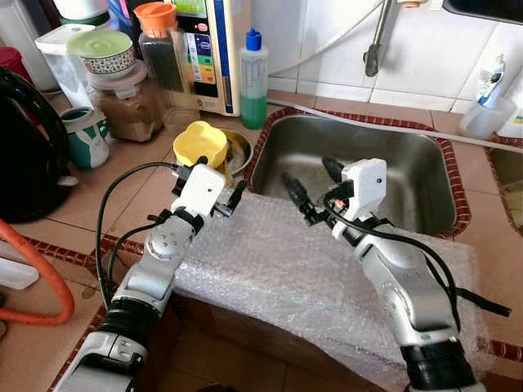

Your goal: Kitchen organization

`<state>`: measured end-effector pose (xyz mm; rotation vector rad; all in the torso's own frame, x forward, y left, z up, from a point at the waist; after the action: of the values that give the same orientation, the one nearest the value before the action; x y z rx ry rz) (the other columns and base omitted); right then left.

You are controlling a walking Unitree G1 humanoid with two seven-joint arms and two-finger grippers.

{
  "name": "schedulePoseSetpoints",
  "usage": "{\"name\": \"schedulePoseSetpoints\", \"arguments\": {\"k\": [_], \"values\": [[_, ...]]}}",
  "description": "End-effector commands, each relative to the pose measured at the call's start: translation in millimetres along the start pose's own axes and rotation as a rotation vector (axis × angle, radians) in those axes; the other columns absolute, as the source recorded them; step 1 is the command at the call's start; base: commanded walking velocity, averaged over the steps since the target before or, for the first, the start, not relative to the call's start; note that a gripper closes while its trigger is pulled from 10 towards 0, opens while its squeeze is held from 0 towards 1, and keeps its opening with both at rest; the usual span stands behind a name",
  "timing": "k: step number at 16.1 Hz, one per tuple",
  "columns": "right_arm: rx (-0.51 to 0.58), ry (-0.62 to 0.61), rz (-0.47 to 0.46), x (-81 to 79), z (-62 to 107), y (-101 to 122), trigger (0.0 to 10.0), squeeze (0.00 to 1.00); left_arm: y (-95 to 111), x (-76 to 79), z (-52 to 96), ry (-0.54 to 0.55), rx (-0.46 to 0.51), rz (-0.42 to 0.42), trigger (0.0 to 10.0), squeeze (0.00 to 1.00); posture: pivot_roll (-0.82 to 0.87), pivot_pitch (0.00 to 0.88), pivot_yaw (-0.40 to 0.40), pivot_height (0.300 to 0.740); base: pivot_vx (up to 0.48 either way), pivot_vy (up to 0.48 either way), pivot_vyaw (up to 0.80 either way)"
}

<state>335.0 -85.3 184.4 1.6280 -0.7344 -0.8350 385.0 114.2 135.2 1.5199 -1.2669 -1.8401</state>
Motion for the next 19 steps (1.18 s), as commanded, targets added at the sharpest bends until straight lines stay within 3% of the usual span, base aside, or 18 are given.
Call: {"name": "schedulePoseSetpoints", "arguments": {"k": [1, 3, 4, 5, 6, 7, 11, 19], "values": [[-0.002, 0.062, -0.010, -14.0, 0.3, 4, 10.0, 1.00, 0, -5.2, -1.9, 0.009, 0.003, -0.028, 10.0, 0.00, -0.06, 0.040, 0.054, 0.740, 0.000, 0.000, 0.00], [-0.012, 0.125, -0.018, -27.2, 4.1, 8, 10.0, 1.00, -4, 0.1, -5.5, -0.028, -0.008, -0.009, 9.9, 0.00, -0.06, 0.038, 0.054, 0.740, 0.000, 0.000, 0.00], [-0.014, 0.131, -0.018, -28.8, 4.5, 9, 10.0, 1.00, -5, 3.6, -6.3, -0.050, -0.007, -0.001, 4.1, 0.00, -0.07, 0.038, 0.056, 0.740, 0.000, 0.000, 0.00], [-0.018, 0.129, -0.019, -29.5, 5.2, 11, 10.0, 1.00, -6, 6.6, -7.2, -0.064, 0.000, 0.010, 3.4, 0.00, -0.07, 0.038, 0.056, 0.740, 0.000, 0.000, 0.00], [-0.017, 0.128, -0.018, -29.2, 5.6, 11, 10.0, 1.00, -5, 8.0, -7.5, -0.072, 0.008, 0.012, 0.0, 0.00, -0.07, 0.035, 0.057, 0.740, 0.000, 0.000, 0.00], [-0.019, 0.125, -0.017, -28.8, 6.0, 11, 10.0, 1.00, -4, 9.7, -7.8, -0.083, 0.014, 0.007, 1.2, 0.00, -0.07, 0.034, 0.057, 0.740, 0.000, 0.000, 0.00], [-0.031, 0.124, -0.017, -29.9, 7.5, 10, 10.0, 1.00, -5, 12.9, -8.9, -0.102, 0.019, 0.003, 0.0, 0.00, -0.07, 0.030, 0.057, 0.740, 0.000, 0.000, 0.00], [-0.036, 0.116, -0.006, -29.7, 6.0, 11, 10.0, 1.00, -11, 11.3, -9.3, -0.109, 0.007, -0.006, 0.0, 0.00, -0.07, 0.027, 0.055, 0.740, 0.000, 0.000, 0.00]]}}
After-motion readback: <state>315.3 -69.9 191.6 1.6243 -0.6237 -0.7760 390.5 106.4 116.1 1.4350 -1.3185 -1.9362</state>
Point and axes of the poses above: a point about 5 cm out from each wrist's last joint towards the gripper, its own z axis pointing back from the gripper into the wrist, its own y axis along the axis of the wrist's last joint, x = y × z, the point moved 4 cm from there along -z, pointing out of the wrist towards the gripper, and after that the axes turned 8 degrees about -z, right-handed, at the moved point
